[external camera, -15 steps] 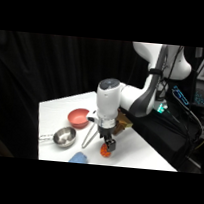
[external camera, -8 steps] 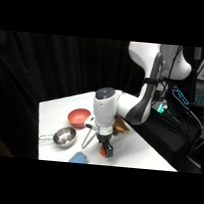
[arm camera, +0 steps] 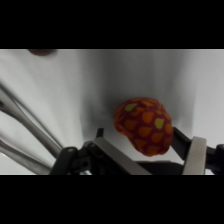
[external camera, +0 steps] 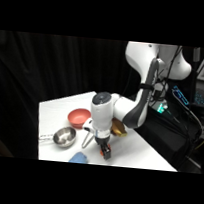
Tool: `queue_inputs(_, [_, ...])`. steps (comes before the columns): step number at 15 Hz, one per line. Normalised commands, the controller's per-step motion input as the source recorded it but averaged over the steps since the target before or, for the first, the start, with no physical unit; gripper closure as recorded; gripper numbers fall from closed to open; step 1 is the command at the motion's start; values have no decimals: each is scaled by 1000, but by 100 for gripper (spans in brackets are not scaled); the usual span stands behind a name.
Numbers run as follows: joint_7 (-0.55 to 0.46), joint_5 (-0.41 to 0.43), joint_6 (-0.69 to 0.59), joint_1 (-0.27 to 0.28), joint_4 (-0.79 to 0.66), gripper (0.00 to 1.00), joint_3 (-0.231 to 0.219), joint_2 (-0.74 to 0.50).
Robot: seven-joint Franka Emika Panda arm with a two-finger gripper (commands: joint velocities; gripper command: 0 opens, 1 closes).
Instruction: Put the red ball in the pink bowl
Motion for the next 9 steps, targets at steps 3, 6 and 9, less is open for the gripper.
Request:
queue_inputs(3, [-10,94,11,108,-234,43,-47,-255])
queue_inputs(6, [-33,106,-40,87,-298,69,-9,-315])
queue_inputs(9, [-32,92,-94,76,-272,93,-2,-311])
